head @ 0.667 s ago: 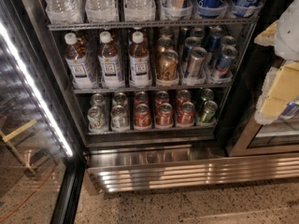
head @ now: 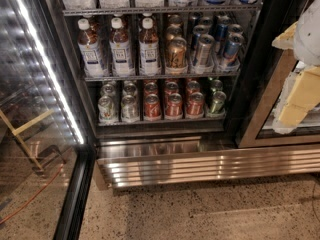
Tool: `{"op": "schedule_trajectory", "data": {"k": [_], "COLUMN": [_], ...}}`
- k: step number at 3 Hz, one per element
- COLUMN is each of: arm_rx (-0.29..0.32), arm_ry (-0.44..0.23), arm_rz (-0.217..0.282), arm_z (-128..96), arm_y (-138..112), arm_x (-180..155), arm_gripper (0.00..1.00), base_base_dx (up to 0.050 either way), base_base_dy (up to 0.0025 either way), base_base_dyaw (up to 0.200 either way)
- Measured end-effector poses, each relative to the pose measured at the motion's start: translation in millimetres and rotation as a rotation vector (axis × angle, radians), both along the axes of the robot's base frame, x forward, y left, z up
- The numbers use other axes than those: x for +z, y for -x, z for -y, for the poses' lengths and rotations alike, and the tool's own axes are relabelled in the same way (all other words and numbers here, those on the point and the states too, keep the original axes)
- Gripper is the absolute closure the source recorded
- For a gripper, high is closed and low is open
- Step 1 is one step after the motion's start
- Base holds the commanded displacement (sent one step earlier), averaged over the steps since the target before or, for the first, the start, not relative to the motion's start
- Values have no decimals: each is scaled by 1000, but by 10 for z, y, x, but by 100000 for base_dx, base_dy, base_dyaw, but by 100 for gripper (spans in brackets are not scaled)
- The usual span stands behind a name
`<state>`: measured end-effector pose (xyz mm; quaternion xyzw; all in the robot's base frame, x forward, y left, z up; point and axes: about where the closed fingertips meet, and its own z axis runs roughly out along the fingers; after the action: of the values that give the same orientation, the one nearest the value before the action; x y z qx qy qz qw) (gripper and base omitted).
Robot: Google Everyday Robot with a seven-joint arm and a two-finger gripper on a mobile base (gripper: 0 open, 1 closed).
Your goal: Close left fridge door
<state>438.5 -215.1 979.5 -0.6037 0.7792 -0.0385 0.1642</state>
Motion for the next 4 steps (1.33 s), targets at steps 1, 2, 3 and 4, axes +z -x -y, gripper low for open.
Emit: {"op": "schedule_trajectory", "data": {"k": [1,2,3,4], "arm_rx": [0,0,0,0], "arm_ry": [0,0,0,0], "arm_rz": [0,0,0,0], "arm_z": [0,0,0,0], "arm_y": [0,0,0,0], "arm_x": [0,0,0,0], "arm_gripper": [0,0,0,0], "base_base_dx": [-4899,-4900,-4919,-3988], "base_base_dy": [-3,0,38,235], "base_base_dyaw": [10,-2,-266,-11964]}}
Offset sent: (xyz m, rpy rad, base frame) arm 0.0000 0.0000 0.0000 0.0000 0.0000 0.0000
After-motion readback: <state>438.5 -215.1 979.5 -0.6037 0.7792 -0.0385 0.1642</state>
